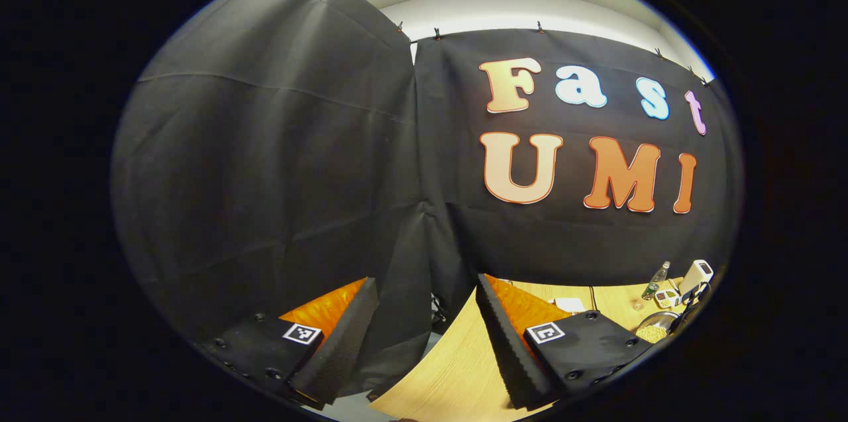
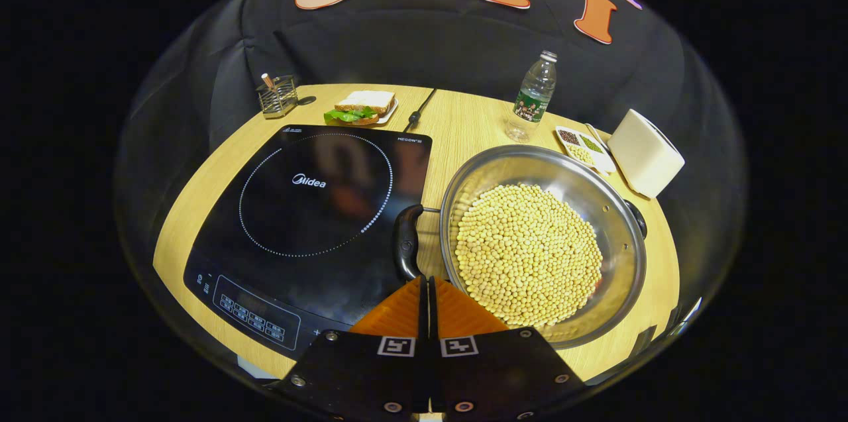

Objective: First push the handle of the pot to place it horizontally, then grasp the pot with both hands and set it on the induction cooktop.

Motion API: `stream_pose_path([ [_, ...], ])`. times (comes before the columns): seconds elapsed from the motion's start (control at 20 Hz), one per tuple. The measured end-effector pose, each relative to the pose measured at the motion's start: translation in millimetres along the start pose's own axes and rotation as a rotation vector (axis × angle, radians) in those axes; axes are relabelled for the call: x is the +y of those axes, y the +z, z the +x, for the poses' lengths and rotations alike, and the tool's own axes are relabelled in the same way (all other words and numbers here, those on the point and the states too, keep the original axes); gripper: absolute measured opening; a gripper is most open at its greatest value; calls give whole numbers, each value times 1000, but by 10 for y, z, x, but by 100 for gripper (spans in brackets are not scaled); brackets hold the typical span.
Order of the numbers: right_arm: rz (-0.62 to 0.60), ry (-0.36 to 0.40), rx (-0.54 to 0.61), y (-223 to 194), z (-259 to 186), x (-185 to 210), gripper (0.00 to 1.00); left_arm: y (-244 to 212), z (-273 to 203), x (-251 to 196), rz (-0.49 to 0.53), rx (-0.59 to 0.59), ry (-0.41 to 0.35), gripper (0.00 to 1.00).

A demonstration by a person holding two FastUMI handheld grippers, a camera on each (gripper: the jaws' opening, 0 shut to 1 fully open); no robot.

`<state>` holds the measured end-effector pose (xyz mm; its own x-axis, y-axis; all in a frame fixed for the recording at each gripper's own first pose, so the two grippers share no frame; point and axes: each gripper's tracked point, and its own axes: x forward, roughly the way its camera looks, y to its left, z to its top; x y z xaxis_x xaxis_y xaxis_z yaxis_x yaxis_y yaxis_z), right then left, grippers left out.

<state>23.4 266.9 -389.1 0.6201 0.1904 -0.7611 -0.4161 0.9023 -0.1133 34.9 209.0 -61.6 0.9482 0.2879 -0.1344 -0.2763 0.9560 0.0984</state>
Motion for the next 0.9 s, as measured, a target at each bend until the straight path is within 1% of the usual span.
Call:
stream_pose_path([
  [0.45, 29, -5, -3, 156, 127, 79, 0, 10, 56, 124, 6, 5, 10, 97],
  [0.65, 52, -16, 1, 212, 168, 115, 0, 52, 116, 131, 3, 9, -5, 97],
  [0.9, 83, -34, -7, 296, 234, 139, 0, 97, 197, 105, 18, 1, -43, 97],
])
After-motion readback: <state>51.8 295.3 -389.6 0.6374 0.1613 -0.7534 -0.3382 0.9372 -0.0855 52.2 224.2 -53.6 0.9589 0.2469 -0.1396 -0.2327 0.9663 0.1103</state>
